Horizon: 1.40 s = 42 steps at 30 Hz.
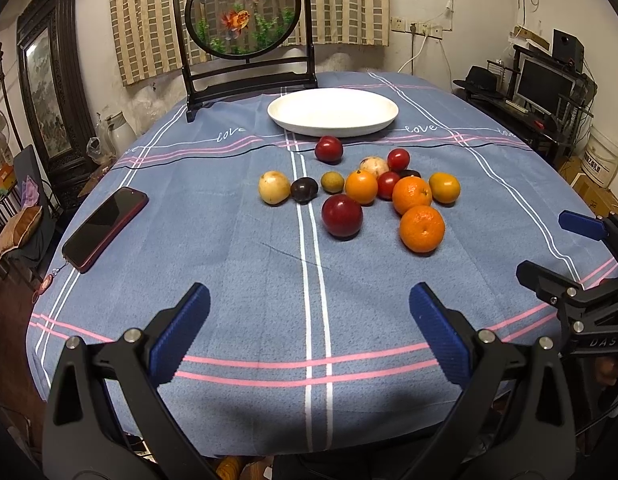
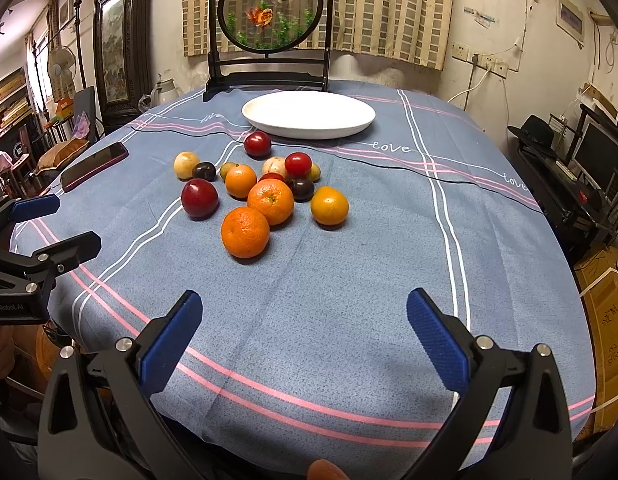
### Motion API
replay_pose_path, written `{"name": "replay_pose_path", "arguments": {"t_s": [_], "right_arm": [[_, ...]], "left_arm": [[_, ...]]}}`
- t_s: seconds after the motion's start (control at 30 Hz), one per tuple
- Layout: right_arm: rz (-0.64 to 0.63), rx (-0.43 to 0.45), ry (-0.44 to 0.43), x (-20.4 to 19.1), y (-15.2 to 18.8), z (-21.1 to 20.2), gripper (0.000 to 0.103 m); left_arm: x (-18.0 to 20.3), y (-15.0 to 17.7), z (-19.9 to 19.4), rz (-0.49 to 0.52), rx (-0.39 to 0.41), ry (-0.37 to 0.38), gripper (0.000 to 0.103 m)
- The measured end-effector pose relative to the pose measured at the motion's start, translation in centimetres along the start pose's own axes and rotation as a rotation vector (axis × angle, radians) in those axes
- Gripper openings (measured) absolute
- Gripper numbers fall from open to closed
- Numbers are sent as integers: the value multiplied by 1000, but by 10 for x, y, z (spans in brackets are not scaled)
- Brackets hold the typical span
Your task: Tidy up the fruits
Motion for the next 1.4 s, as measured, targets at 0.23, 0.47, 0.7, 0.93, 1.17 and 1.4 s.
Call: {"name": "replay_pose_path", "arguments": {"t_s": [0.23, 0.47, 0.7, 0.93, 1.17, 1.4], "right_arm": [[-3, -4, 3, 1, 1, 1, 102], [-4, -4, 2, 0, 1, 1, 102], [-5, -5, 3, 0, 1, 1, 102], [-6, -5, 5, 0, 1, 0, 102], [-4, -9, 8, 1, 1, 0, 102], [3, -14, 9, 1, 2, 1, 102]], "left_arm": [[0, 1, 1, 0, -1, 1, 101], [0, 4, 2, 3, -6, -1, 101], [0, 5, 3, 3, -8, 1, 101], [1, 6, 3, 5, -15, 4, 101], [1, 6, 4, 1, -21, 5, 101], [3, 8, 7, -1, -27, 17, 101]]}}
Point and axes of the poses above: each gripper's, at about its wrist camera, not at the fingertips, and z roughly the way its jaws point, x to its right, y to its underside, the point moved 7 cm from there along z, roughly the way its jaws point, and after that the axes turned 15 degrees about -y, right-handed, at the moved point
